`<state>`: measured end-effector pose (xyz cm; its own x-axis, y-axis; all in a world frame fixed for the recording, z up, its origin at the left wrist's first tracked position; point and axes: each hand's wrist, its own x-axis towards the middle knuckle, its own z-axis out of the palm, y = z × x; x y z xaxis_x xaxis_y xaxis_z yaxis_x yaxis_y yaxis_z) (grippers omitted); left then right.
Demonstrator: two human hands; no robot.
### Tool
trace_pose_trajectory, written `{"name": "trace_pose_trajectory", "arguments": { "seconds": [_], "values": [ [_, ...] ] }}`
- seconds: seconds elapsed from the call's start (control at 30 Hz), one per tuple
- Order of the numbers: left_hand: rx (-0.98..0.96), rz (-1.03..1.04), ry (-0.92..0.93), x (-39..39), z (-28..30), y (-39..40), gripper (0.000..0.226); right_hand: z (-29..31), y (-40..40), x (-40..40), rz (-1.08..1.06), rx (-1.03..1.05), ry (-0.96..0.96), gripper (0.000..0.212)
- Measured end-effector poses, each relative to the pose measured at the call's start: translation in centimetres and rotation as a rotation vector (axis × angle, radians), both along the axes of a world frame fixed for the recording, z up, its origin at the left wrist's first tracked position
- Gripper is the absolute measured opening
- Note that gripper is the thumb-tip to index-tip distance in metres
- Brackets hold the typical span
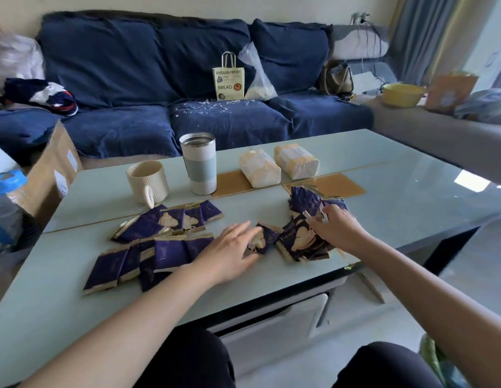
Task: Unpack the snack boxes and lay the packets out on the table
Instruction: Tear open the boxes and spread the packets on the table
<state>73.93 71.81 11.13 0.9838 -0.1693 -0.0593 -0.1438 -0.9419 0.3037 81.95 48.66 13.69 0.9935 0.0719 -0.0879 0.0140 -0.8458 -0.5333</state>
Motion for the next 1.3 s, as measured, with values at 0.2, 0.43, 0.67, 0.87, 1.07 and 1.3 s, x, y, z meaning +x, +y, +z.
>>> {"name": "trace_pose_trajectory", "arguments": {
  "seconds": [0.2,0.43,0.67,0.87,1.07,1.3],
  "values": [
    [-0.061,-0.003,0.048,0.4,-1.4,-3.7,0.068,0.5,0.4,-0.2,-0.124,0.421,0.212,0.017],
    [-0.186,0.048,-0.010,0.1,-2.6,-3.2,0.084,-0.1,4.6,-1.3,0.043,0.614,0.341,0.053],
    [-0.211,0.164,-0.124,3.0,-2.4,-2.9,0.089,0.5,8.3,2.0,0.149,0.332,-0.016,0.056],
    [-0.082,0.266,-0.083,8.6,-1.8,-0.8,0.087,0.3,9.8,6.4,0.319,0.084,-0.225,0.034],
    [0.150,0.258,-0.096,9.7,-2.4,0.8,0.081,-0.9,7.7,9.0,0.419,-0.370,-0.261,0.050],
    [0.164,0.167,0.013,10.5,-2.1,0.1,0.075,-2.9,5.7,8.9,0.286,-0.496,-0.113,0.045]
  ]
}}
